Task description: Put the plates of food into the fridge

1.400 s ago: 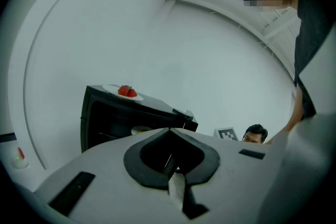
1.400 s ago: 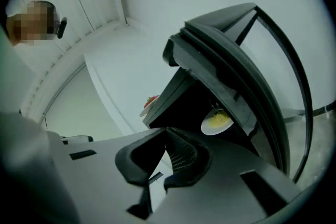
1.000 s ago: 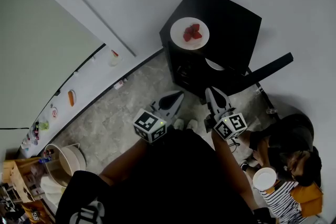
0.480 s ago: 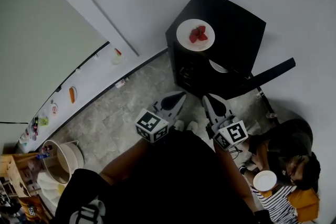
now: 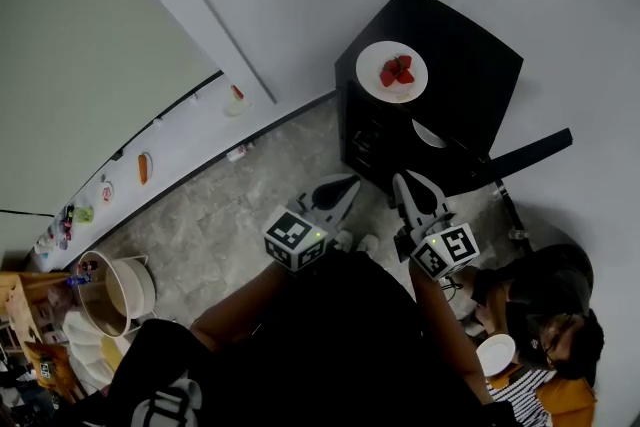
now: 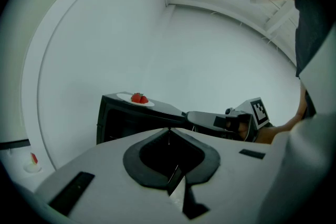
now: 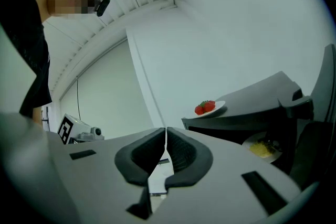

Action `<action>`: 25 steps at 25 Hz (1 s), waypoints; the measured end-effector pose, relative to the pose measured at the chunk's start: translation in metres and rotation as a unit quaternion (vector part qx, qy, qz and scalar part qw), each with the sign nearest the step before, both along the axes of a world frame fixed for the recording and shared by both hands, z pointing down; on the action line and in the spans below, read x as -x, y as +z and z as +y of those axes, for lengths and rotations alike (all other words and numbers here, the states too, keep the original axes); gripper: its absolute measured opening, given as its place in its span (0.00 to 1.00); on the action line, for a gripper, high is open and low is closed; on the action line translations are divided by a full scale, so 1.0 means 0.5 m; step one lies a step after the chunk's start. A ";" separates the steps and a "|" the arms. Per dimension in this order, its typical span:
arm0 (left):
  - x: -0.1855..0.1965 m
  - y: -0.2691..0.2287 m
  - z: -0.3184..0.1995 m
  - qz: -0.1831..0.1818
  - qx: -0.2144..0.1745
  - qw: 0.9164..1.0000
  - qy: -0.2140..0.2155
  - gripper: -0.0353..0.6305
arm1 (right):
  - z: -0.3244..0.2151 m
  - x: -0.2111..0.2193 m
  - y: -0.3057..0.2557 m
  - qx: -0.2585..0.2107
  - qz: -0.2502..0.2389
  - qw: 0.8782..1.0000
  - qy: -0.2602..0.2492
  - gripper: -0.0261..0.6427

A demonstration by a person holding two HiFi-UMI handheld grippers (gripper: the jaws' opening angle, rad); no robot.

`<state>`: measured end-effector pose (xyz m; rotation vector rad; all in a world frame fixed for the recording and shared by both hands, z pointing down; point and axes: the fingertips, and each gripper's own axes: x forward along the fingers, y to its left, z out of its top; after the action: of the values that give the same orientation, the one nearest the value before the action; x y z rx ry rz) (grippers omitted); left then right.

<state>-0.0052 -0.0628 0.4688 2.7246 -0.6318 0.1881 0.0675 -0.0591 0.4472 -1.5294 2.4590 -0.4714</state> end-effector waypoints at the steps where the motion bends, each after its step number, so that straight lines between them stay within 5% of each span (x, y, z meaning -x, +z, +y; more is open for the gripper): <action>1: 0.003 0.001 -0.001 -0.001 0.000 1.000 -0.002 0.09 | -0.009 0.004 -0.002 0.004 -0.004 1.000 -0.002 0.08; 12: 0.029 0.012 -0.018 -0.009 0.004 1.000 -0.027 0.09 | -0.122 0.011 0.005 0.041 -0.165 0.986 -0.002 0.08; 18: 0.043 0.017 -0.027 -0.014 0.005 0.999 -0.032 0.09 | -0.162 0.017 0.002 0.049 -0.214 0.976 -0.002 0.08; 25: 0.046 0.019 -0.058 -0.015 0.005 0.999 -0.043 0.09 | -0.207 0.009 0.025 0.067 -0.304 0.950 0.009 0.15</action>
<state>-0.0283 -0.0919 0.4785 2.6838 -0.7518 0.2111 0.0632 -0.1624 0.4597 -1.2049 1.9604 -0.9596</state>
